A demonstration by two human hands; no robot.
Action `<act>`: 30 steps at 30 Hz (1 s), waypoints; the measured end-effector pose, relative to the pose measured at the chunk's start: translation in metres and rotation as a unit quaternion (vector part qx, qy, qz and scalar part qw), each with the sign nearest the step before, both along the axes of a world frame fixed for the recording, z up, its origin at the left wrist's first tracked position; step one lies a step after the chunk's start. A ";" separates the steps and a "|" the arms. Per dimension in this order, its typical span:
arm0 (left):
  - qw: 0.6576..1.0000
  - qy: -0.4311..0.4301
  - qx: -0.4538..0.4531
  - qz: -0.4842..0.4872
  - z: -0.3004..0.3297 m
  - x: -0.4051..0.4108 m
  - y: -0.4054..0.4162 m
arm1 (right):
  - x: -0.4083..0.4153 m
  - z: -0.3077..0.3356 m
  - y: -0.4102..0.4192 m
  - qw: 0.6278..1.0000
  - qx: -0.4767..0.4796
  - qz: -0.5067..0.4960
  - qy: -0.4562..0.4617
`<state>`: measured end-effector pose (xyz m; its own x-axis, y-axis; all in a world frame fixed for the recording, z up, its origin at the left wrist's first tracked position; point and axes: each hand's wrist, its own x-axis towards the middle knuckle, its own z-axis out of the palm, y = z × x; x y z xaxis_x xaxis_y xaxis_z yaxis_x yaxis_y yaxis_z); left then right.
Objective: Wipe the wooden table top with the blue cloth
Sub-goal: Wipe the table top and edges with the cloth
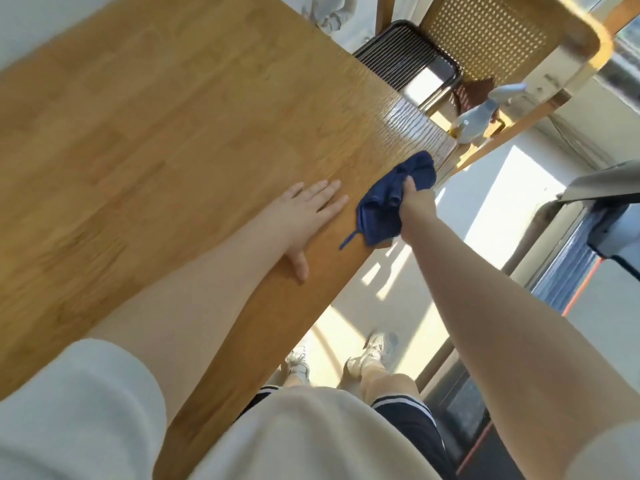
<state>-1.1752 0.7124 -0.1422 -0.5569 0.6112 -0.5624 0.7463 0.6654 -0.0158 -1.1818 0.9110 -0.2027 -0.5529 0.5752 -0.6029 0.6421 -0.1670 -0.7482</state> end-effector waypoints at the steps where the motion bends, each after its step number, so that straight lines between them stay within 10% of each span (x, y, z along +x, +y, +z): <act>1: 1.000 0.000 -0.002 -0.001 0.001 -0.002 0.000 | -0.010 -0.003 0.006 1.000 -0.006 -0.010 -0.004; 14: 0.983 -0.067 0.003 0.170 0.012 0.008 0.027 | -0.013 0.001 0.018 0.999 0.027 0.021 0.018; 30: 0.912 0.048 0.106 0.393 0.003 -0.002 0.130 | -0.054 0.009 0.076 0.992 0.043 0.114 -0.036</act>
<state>-1.1775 0.8428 -0.1395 -0.9104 0.0909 -0.4037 0.0389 0.9901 0.1351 -1.2354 0.9868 -0.1937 -0.6320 0.4911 -0.5995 0.7077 0.0507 -0.7047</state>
